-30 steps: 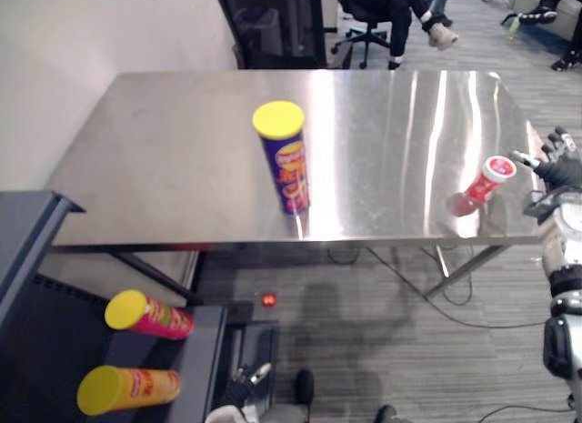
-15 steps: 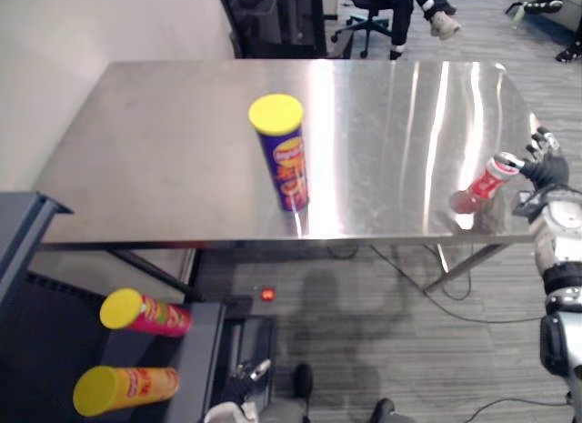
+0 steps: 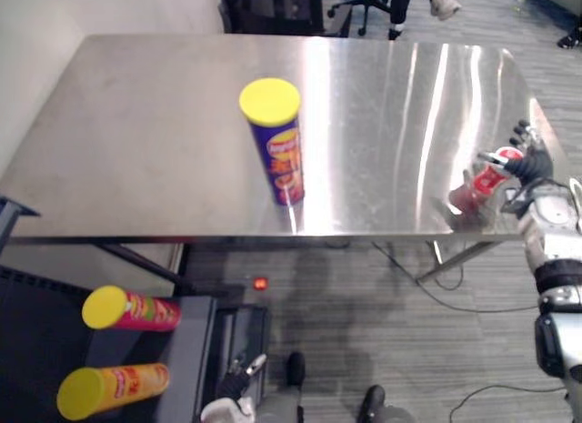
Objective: Put the gum and the chips on the shelf.
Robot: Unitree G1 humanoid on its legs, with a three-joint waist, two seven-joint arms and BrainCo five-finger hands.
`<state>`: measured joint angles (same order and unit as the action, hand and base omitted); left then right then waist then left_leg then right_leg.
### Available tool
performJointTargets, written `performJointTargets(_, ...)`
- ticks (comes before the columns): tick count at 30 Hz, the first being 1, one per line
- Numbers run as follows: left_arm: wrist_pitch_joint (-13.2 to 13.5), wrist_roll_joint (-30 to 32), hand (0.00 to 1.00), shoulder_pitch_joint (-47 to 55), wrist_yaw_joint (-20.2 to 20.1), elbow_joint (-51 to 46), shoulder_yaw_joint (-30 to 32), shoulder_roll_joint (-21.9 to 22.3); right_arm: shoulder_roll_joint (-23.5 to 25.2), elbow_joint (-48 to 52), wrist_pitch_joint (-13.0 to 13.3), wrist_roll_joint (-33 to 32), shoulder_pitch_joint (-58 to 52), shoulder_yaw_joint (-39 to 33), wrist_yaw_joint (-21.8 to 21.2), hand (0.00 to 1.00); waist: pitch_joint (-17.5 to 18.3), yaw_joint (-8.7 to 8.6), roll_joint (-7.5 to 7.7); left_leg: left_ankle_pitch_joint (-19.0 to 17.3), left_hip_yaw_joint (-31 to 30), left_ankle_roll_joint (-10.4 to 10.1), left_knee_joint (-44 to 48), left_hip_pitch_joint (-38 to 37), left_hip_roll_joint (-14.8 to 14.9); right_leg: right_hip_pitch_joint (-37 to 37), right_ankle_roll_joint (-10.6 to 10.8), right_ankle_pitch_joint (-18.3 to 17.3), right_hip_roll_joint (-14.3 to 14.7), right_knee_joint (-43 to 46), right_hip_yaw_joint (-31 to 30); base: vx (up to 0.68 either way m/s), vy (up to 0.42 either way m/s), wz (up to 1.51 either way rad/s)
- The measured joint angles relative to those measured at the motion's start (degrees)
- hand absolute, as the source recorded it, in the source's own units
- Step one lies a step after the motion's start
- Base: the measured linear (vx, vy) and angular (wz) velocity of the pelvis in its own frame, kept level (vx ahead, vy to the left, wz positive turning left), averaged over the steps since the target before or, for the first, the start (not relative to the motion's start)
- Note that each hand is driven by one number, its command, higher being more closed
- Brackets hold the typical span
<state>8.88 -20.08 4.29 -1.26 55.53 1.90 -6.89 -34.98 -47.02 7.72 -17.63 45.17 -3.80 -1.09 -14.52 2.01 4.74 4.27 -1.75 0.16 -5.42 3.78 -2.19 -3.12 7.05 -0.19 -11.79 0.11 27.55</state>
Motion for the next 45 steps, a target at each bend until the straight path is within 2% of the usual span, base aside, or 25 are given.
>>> performJointTargets(6, 0.0, -0.1, 0.00, 0.0, 0.4, -1.1, -0.3, -0.1, 0.0, 2.4, 0.0, 0.2, -0.1, 2.3, -0.8, 0.00, -0.7, 0.65, 0.29, 0.0, 0.6, 0.0, 0.0, 0.4, -0.3, 0.8, 0.0, 0.0, -0.4, 0.3, -0.2, 0.00, 0.012, -0.05)
performJointTargets(29, 0.6, -1.4, 0.00, -0.5, 0.9, -1.5, -1.5, -0.6, 0.1, 4.7, 0.0, 0.3, -1.7, 2.3, -0.7, 0.00, -1.3, 2.03, 0.96, 0.0, 1.0, -0.1, 0.0, 0.9, -0.1, 2.7, 0.0, -0.1, -0.7, 2.0, -1.0, 0.01, 0.003, -0.01)
performJointTargets(37, 0.6, -1.6, 0.00, -0.6, 0.9, -1.5, -1.5, -0.7, 2.0, 5.8, 0.0, 1.4, -2.7, 2.3, -0.7, 0.00, -1.4, 2.13, 1.20, 0.0, 0.9, 0.0, 0.0, 1.0, -0.1, 2.7, 0.0, -0.1, -0.6, 2.0, -1.0, 0.01, -0.001, 0.00)
performJointTargets(44, 0.6, -1.7, 0.00, -0.9, 0.9, -1.5, -1.5, -0.7, 2.3, 5.8, 0.0, 1.4, -2.7, 2.3, -0.7, 0.00, -1.5, 2.90, 1.40, 0.0, 0.9, 0.0, 0.0, 1.0, -0.1, 2.7, -0.1, -0.2, -0.6, 2.0, -1.0, 0.00, 0.000, 0.00)
performJointTargets(45, 0.6, -1.7, 0.00, -1.0, 0.9, -1.5, -1.5, -0.7, 2.3, 5.8, 0.0, 1.4, -2.7, 2.3, -0.7, 1.00, -1.6, 2.90, 1.52, 0.0, 0.9, 0.0, 0.0, 1.0, -0.1, 2.8, -0.1, -0.2, -0.6, 2.0, -1.0, 0.00, 0.000, 0.00)
